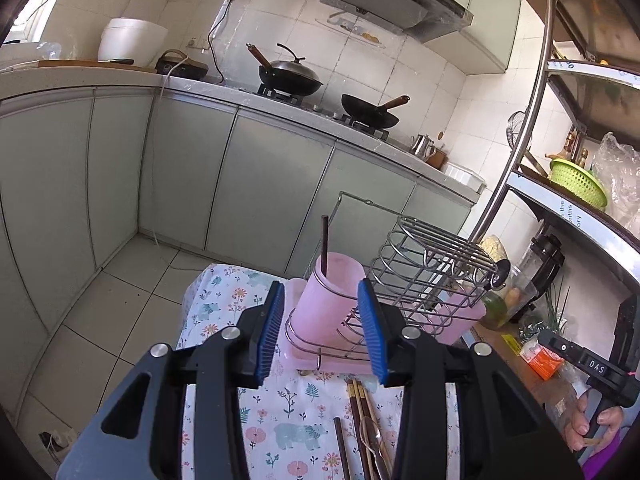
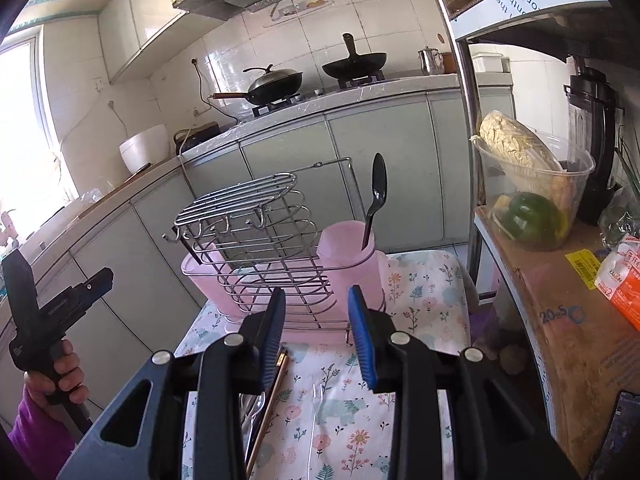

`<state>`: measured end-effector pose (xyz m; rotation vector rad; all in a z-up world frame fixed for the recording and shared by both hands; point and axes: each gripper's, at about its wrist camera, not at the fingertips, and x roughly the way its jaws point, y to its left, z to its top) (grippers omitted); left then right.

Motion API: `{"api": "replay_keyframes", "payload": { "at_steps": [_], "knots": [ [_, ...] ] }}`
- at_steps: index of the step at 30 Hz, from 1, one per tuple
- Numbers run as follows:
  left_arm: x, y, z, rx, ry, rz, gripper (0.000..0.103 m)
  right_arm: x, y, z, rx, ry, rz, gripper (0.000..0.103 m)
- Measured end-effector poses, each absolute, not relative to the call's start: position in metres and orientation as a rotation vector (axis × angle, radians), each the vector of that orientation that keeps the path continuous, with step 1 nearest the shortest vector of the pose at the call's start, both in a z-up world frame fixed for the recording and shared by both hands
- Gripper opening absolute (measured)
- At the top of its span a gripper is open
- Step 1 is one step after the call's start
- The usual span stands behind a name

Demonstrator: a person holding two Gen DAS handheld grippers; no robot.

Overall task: Organize utensils
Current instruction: 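Drop the spoon into a pink cup with the right tool while the left drops the chopstick in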

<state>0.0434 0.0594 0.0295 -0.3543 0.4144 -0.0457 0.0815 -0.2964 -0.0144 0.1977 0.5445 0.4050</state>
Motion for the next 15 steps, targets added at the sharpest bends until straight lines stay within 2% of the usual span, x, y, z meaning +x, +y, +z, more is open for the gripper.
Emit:
{"api": "replay_keyframes", "payload": {
  "at_steps": [8, 15],
  "knots": [
    [0.041, 0.047, 0.018, -0.340, 0.452, -0.085, 0.038, 0.069, -0.296, -0.021, 0.162, 0.570, 0.410, 0.032],
    [0.066, 0.029, -0.027, -0.360, 0.647, -0.199, 0.038, 0.085, -0.277, -0.053, 0.111, 0.710, 0.466, 0.032]
  ]
}}
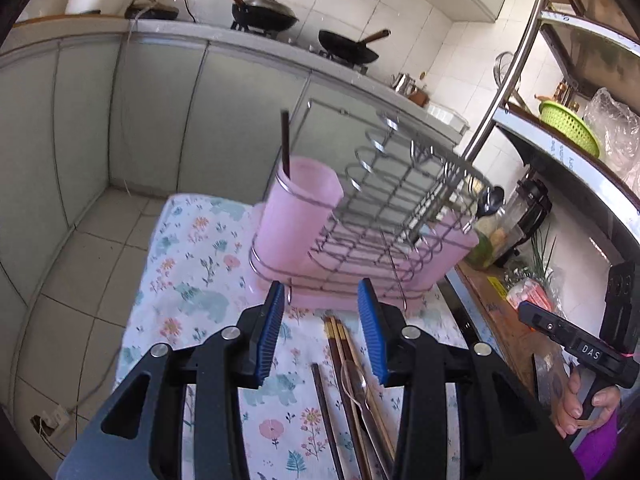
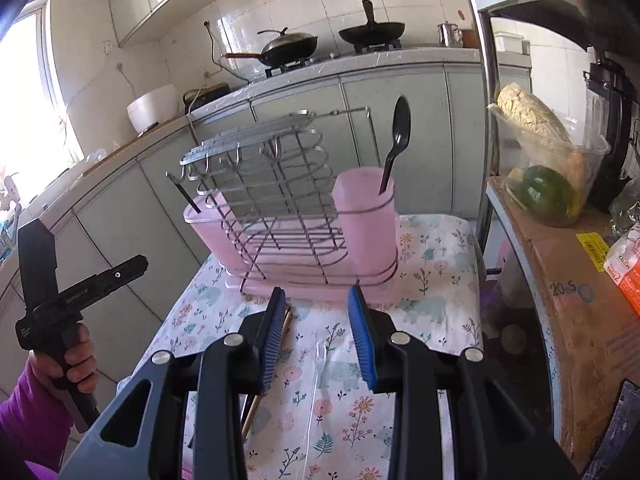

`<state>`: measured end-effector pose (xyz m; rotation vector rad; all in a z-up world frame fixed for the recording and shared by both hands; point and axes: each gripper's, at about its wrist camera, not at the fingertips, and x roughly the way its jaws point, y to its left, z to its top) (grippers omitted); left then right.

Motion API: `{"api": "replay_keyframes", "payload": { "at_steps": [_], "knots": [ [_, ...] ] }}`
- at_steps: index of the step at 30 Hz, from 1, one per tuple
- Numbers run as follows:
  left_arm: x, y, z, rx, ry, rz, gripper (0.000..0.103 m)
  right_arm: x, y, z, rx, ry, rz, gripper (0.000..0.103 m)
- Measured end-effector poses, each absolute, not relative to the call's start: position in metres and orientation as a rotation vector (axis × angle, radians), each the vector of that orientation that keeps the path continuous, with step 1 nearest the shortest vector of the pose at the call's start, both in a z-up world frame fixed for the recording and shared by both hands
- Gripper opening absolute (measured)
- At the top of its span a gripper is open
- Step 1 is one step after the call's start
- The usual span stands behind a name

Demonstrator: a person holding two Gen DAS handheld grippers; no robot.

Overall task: Organize utensils
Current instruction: 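Drop the spoon into a pink cup with the right tool while the left drops the chopstick in, then lower both tools to the utensils and grasp another dark chopstick with the left tool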

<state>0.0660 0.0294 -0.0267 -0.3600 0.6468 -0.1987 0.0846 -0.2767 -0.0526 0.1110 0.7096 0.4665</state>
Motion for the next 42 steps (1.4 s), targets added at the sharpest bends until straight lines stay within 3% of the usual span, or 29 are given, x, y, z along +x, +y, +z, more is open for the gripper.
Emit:
{"api": "replay_keyframes", "payload": {
  "at_steps": [8, 11, 12, 15, 24, 28, 31, 39, 42],
  "knots": [
    [0.096, -0.004, -0.071, -0.315, 0.858, -0.295, 0.038, 0.108, -0.264, -0.085, 0.085, 0.836, 0.485, 0.031],
    [0.102, -0.017, -0.084, -0.259, 0.922, -0.300, 0.038, 0.118, -0.263, -0.096, 0.096, 0.885, 0.492, 0.025],
    [0.104, -0.020, -0.089, -0.244, 0.945, -0.300, 0.037, 0.121, -0.263, -0.100, 0.101, 0.909, 0.497, 0.019],
    [0.109, -0.029, -0.102, -0.193, 1.003, -0.296, 0.031, 0.129, -0.260, -0.113, 0.114, 0.977, 0.514, 0.010],
    [0.131, -0.041, -0.132, -0.147, 1.182, -0.287, 0.029, 0.147, -0.246, -0.143, 0.159, 1.123, 0.559, 0.011],
    [0.136, -0.043, -0.134, -0.165, 1.207, -0.273, 0.029, 0.154, -0.237, -0.151, 0.140, 1.161, 0.558, 0.014],
    [0.137, -0.027, -0.133, -0.296, 1.226, -0.280, 0.029, 0.159, -0.233, -0.153, 0.151, 1.177, 0.556, 0.022],
    [0.135, -0.005, -0.120, -0.294, 1.221, -0.254, 0.029, 0.157, -0.236, -0.151, 0.182, 1.186, 0.563, 0.023],
    [0.140, -0.015, -0.129, -0.241, 1.272, -0.236, 0.024, 0.157, -0.238, -0.150, 0.184, 1.181, 0.554, 0.023]
  ]
}}
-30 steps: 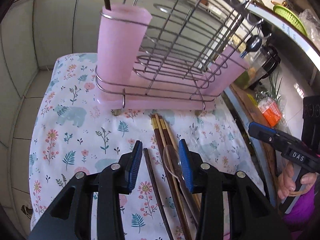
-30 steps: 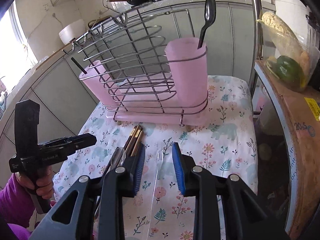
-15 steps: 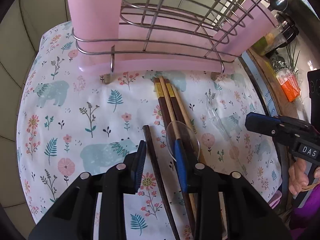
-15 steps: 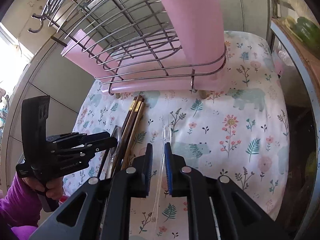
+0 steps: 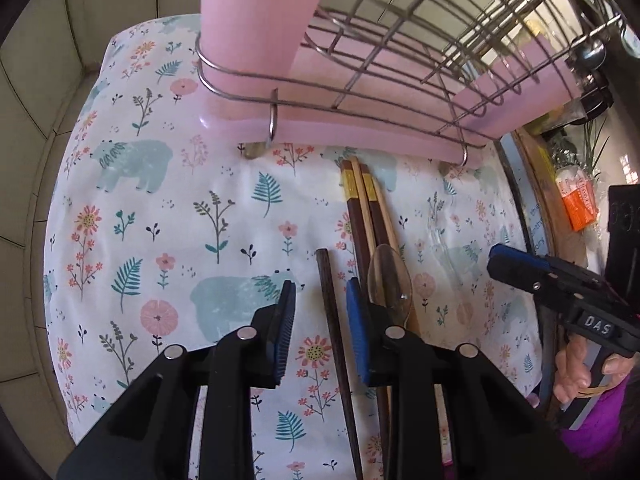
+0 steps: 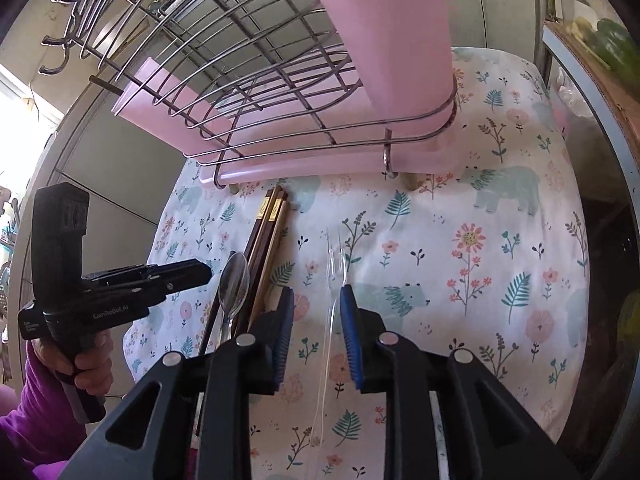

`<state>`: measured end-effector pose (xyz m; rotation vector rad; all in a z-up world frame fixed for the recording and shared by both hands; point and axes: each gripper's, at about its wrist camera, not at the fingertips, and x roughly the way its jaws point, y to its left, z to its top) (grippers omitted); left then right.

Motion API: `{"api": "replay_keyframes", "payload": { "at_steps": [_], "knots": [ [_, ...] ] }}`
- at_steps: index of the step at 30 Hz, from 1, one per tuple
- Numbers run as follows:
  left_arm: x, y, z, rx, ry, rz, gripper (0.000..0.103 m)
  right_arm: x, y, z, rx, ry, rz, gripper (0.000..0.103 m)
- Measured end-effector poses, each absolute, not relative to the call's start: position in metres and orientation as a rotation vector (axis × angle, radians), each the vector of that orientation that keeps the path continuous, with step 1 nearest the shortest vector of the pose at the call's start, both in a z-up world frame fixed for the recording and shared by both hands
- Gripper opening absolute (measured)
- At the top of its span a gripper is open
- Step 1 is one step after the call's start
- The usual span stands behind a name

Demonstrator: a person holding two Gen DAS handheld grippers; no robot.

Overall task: Organize utensils
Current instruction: 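Lower both tools to the utensils and grasp another dark chopstick with the left tool, then grasp the clear plastic fork with the right tool while the left holds the chopstick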

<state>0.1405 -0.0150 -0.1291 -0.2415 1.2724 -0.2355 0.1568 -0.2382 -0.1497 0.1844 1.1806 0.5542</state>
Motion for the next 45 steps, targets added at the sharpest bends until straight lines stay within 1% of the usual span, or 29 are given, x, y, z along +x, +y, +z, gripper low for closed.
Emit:
{"api": "replay_keyframes", "payload": {
  "at_steps": [2, 6, 7, 8, 10, 18, 20, 23, 28, 30, 31, 32, 37, 45],
  "knots": [
    [0.148, -0.018, -0.138, -0.213, 1.308, -0.218, 0.021, 0.156, -0.242, -0.148, 0.188, 1.177, 0.550, 0.023],
    [0.156, -0.031, -0.140, -0.147, 1.325, -0.184, 0.019, 0.153, -0.246, -0.146, 0.179, 1.177, 0.550, 0.023],
    [0.157, -0.033, -0.141, -0.129, 1.326, -0.175, 0.015, 0.152, -0.247, -0.145, 0.178, 1.179, 0.550, 0.023],
    [0.158, -0.034, -0.141, -0.112, 1.324, -0.163, 0.008, 0.153, -0.248, -0.144, 0.183, 1.180, 0.550, 0.023],
    [0.157, -0.031, -0.139, -0.123, 1.322, -0.157, 0.005, 0.154, -0.250, -0.143, 0.199, 1.187, 0.555, 0.023],
    [0.147, -0.015, -0.117, -0.235, 1.249, -0.192, 0.005, 0.187, -0.245, -0.154, 0.194, 1.270, 0.524, 0.023],
    [0.144, -0.010, -0.111, -0.253, 1.227, -0.213, 0.005, 0.193, -0.237, -0.159, 0.157, 1.283, 0.516, 0.023],
    [0.141, -0.003, -0.103, -0.269, 1.209, -0.229, 0.005, 0.198, -0.226, -0.166, 0.108, 1.311, 0.498, 0.027],
    [0.137, 0.005, -0.098, -0.291, 1.193, -0.235, 0.005, 0.195, -0.207, -0.175, -0.004, 1.337, 0.477, 0.028],
    [0.135, 0.003, -0.101, -0.295, 1.185, -0.227, 0.005, 0.192, -0.202, -0.177, -0.047, 1.318, 0.458, 0.027],
    [0.130, 0.008, -0.100, -0.301, 1.183, -0.225, 0.005, 0.191, -0.200, -0.177, -0.068, 1.300, 0.440, 0.018],
    [0.128, 0.010, -0.099, -0.307, 1.182, -0.223, 0.005, 0.190, -0.200, -0.177, -0.072, 1.290, 0.436, 0.014],
    [0.113, 0.014, -0.085, -0.302, 1.137, -0.234, 0.005, 0.178, -0.214, -0.165, 0.033, 1.223, 0.489, 0.014],
    [0.099, 0.026, -0.036, -0.316, 0.953, -0.237, 0.005, 0.146, -0.249, -0.092, 0.175, 0.960, 0.557, 0.014]
  ]
}}
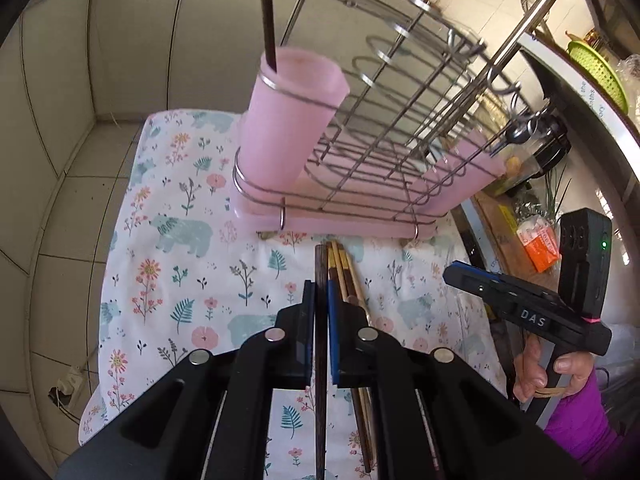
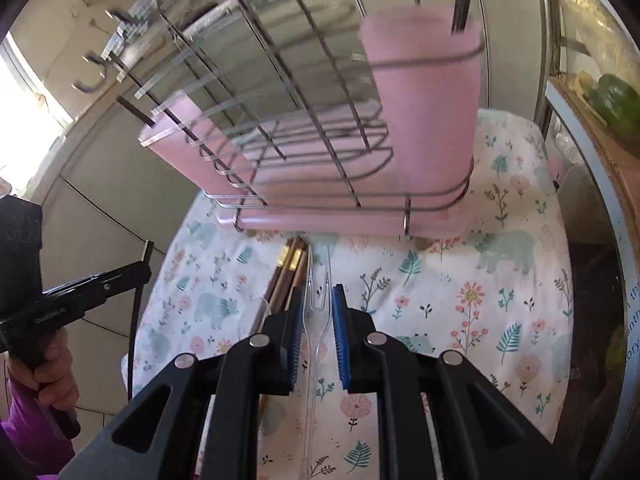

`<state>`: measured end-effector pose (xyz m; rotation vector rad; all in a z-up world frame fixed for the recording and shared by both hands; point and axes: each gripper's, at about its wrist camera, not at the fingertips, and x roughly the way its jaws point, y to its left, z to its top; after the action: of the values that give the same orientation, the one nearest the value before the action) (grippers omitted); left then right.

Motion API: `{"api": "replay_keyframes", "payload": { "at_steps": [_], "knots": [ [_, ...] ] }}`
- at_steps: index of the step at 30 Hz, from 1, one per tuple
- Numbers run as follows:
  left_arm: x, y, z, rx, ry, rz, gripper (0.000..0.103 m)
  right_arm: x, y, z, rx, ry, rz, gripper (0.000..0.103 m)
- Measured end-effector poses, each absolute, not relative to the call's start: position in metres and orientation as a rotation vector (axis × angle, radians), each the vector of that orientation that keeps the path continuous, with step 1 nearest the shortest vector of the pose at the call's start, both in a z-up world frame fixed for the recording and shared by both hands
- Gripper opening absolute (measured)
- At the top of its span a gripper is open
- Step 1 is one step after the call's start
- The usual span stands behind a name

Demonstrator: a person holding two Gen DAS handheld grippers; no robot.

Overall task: Organize utensils
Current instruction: 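Grasp the clear plastic fork with the right tool while the left holds the chopstick, then lift the fork with the right tool while the left tool lifts the chopstick over the holder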

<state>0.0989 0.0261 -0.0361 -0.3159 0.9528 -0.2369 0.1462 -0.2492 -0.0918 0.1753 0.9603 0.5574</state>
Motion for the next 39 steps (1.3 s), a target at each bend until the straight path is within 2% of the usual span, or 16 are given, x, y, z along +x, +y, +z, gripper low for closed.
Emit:
{"api": "replay_keyframes", "payload": {
  "at_steps": [13, 19, 31, 39],
  "knots": [
    [0.114, 0.035, 0.076, -0.360, 0.517, -0.197, 0.005, 0.137, -0.282, 0.047, 0.268, 0.470, 0.542, 0.014],
    [0.140, 0.037, 0.100, -0.366, 0.345, -0.109, 0.005, 0.154, -0.288, 0.082, 0.253, 0.294, 0.464, 0.014],
    [0.169, 0.028, 0.118, -0.314, 0.100, 0.012, 0.005, 0.205, -0.290, 0.082, 0.229, 0.054, 0.280, 0.014],
    [0.182, 0.016, 0.096, -0.243, 0.056, 0.073, 0.005, 0.213, -0.285, 0.055, 0.196, 0.011, 0.245, 0.014]
  ]
}}
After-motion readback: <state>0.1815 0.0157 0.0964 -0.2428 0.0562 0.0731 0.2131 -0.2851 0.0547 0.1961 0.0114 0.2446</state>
